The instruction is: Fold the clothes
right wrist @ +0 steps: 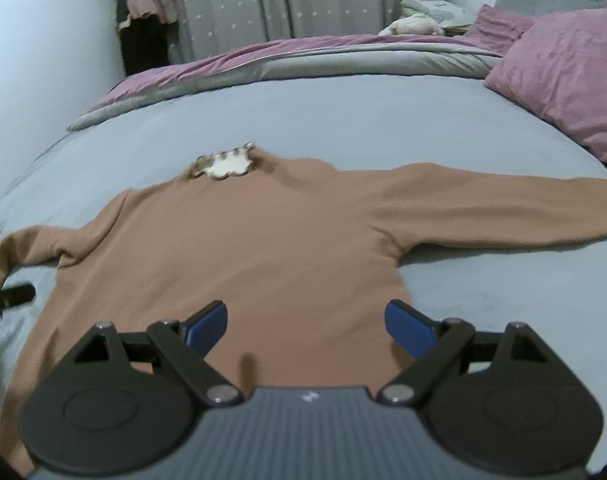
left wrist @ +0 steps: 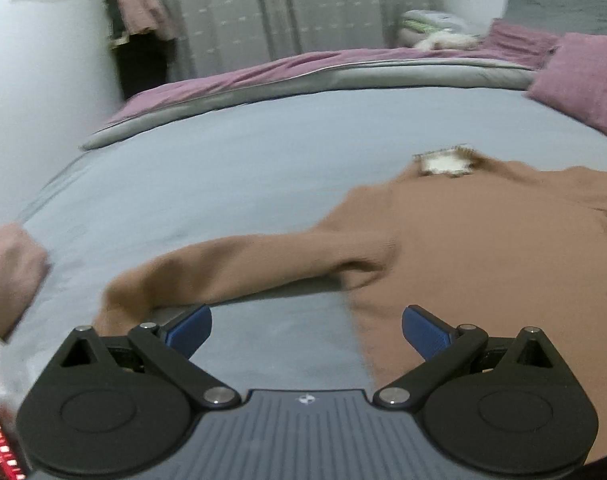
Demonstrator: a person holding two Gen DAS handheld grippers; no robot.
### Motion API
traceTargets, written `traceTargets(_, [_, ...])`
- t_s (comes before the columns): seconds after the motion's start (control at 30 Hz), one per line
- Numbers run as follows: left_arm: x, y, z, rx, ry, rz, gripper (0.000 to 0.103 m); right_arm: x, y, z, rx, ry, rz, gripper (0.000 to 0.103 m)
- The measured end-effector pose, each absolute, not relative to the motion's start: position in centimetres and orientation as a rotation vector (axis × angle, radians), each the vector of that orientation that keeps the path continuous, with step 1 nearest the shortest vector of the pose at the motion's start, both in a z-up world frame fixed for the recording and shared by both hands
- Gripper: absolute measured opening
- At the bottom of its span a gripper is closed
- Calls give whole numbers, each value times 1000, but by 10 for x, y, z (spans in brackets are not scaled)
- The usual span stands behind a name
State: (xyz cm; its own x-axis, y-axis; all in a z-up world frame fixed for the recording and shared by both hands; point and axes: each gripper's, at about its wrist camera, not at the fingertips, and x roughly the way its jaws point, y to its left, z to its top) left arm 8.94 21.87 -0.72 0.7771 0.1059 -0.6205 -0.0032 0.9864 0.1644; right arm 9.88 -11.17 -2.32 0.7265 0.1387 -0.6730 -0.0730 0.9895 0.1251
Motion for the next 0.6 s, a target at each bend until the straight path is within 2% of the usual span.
traceTargets(0.2, [87,259,-7,164,671,173,102,99,-89,-21,38,751,161,90])
traceTargets(0.4, [90,299,-7,96,669,285,97,101,-65,-17,29,744,206,90])
traceTargets(0.6, [91,323,-21,66,726,319,81,110,-36,-14,34,735,258,90])
